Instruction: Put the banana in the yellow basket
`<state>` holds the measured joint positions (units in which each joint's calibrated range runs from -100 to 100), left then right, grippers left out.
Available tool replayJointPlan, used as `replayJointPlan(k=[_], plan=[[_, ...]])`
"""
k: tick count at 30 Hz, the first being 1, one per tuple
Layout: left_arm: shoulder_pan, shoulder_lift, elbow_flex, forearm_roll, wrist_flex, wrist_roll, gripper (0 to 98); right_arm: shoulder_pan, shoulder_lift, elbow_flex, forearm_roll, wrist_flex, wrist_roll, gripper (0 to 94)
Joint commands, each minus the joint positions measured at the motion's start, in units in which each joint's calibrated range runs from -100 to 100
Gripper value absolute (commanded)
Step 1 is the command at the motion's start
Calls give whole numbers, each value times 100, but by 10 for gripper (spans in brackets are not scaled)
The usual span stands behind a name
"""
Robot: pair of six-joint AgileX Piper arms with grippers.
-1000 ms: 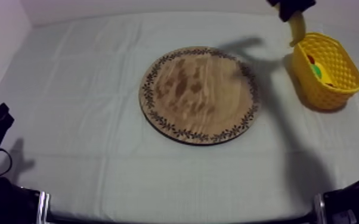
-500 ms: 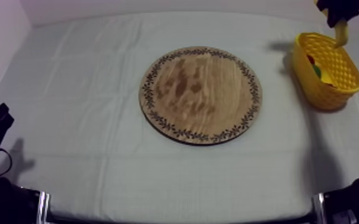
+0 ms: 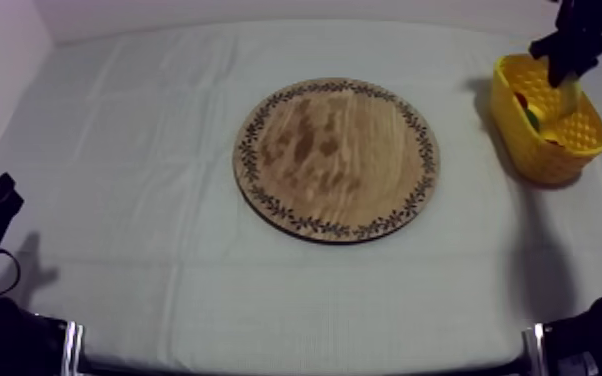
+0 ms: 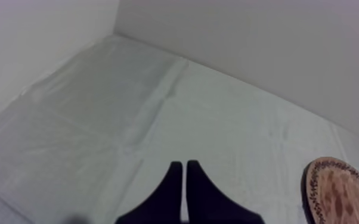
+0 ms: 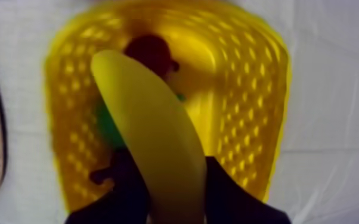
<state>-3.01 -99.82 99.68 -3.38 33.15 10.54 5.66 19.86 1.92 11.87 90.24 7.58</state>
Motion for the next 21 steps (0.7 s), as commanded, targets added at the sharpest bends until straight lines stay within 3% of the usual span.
replayJointPlan(k=[1,11,16,21], plan=[[1,0,-1,-1,-1,-1,1,30,74,138,31,-127,-31,280],[1,0,-1,-1,-1,-1,1,59,476,396,145,-548,-155,656],[1,0,-1,-1,-1,-1,1,62,451,421,80,-578,-144,768],[1,0,-1,-1,-1,-1,1,21,104,431,-10,-562,-77,822]])
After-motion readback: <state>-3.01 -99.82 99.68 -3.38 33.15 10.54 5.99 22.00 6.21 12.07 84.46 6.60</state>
